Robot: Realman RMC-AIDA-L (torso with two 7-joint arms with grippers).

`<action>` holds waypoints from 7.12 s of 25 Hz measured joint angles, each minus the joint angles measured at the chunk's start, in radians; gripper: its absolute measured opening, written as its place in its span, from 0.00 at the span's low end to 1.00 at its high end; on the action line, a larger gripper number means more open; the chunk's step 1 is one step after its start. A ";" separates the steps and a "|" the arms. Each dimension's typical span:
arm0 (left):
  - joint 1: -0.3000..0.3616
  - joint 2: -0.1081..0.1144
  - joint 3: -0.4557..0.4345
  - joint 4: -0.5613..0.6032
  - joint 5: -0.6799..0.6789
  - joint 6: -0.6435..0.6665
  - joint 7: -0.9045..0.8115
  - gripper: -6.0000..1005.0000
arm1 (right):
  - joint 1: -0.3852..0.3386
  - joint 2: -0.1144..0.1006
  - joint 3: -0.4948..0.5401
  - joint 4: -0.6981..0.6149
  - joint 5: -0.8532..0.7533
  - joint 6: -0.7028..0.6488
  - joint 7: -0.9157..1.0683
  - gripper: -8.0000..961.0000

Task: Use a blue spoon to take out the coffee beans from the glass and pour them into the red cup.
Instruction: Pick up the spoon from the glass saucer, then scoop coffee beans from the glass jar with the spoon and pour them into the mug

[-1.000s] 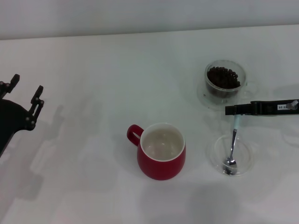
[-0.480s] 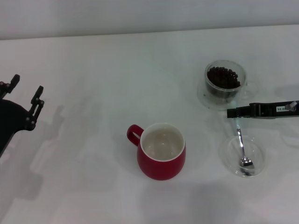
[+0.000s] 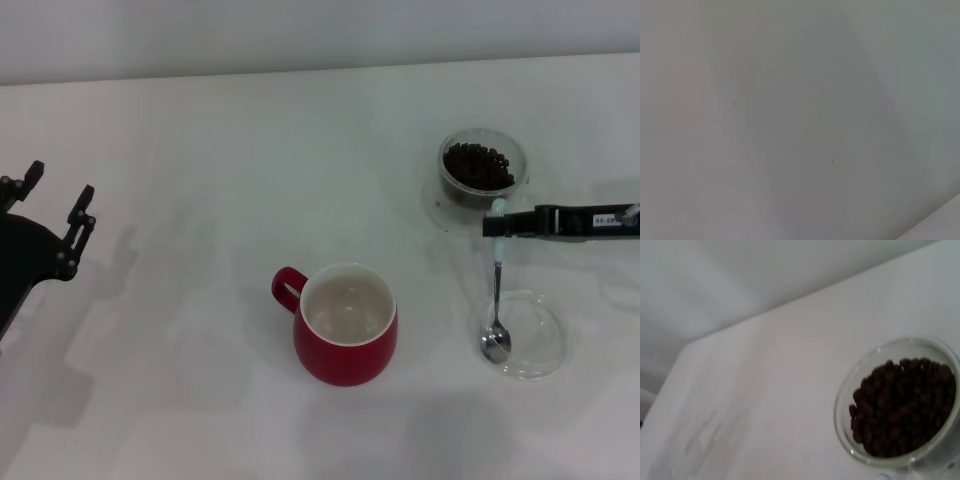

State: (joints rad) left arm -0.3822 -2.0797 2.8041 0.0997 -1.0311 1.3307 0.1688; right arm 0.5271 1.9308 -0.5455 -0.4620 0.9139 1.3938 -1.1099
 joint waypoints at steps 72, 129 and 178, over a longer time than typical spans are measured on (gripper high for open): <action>0.011 -0.008 0.012 0.112 -0.015 -0.030 0.000 0.52 | -0.035 0.066 0.065 -0.119 0.456 -0.191 -0.548 0.16; -0.032 0.000 0.012 0.025 0.010 -0.073 0.038 0.52 | -0.117 0.072 0.120 0.201 0.776 -0.289 -0.193 0.16; -0.086 0.000 0.012 -0.012 0.011 -0.105 0.038 0.51 | -0.144 0.077 -0.074 0.241 0.856 0.001 -0.167 0.16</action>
State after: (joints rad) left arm -0.4678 -2.0801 2.8161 0.0873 -1.0201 1.2256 0.2071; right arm 0.3836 2.0079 -0.6194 -0.2208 1.7696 1.3951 -1.2764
